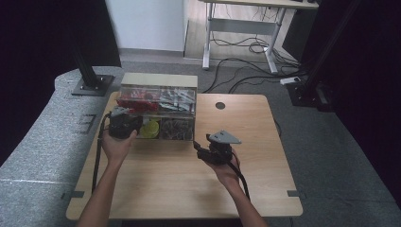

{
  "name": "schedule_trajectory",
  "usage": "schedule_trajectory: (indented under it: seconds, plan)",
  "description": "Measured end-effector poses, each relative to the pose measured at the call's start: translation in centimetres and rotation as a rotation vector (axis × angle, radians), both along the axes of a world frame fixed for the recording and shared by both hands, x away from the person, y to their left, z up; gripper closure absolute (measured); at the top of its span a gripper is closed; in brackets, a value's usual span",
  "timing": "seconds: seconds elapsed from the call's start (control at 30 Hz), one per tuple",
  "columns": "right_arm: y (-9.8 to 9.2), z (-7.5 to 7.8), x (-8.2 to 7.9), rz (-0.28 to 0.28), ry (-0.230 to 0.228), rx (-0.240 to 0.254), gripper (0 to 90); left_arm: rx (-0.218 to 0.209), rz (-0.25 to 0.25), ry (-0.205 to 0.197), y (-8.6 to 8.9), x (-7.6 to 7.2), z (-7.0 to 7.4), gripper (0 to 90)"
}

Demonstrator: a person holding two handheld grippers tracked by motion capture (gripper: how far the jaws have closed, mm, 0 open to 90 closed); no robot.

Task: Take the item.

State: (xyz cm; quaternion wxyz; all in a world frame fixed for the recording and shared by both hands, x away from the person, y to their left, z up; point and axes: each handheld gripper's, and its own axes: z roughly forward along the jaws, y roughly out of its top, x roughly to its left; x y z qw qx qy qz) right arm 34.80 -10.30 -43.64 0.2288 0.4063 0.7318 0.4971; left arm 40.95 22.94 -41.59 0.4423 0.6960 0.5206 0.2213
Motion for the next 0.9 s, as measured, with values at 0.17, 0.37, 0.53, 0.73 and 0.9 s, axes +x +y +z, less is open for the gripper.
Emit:
schedule_trajectory:
  seconds: [0.17, 0.37, 0.53, 0.73, 0.9]
  plan:
    - [0.8, -0.3, 0.5, 0.008, 0.014, 0.003, 40.9, -0.002, 0.0, -0.001, 0.0, 0.0, 0.0, 89.5]
    - [1.7, -0.6, 1.0, 0.015, 0.027, 0.005, 41.1, -0.003, -0.004, 0.0, 0.0, 0.0, 0.0, 89.3]
    - [2.5, -0.7, 1.3, 0.02, 0.033, 0.011, 41.6, -0.002, -0.004, 0.001, 0.0, 0.0, 0.0, 89.6]
    - [3.8, -0.9, 1.6, 0.03, 0.033, 0.015, 44.4, 0.002, -0.006, 0.001, 0.0, -0.1, 0.1, 89.9]
    - [4.6, -1.2, 2.1, 0.036, 0.039, 0.01, 48.2, -0.006, -0.008, 0.006, 0.1, 0.0, 0.2, 90.0]
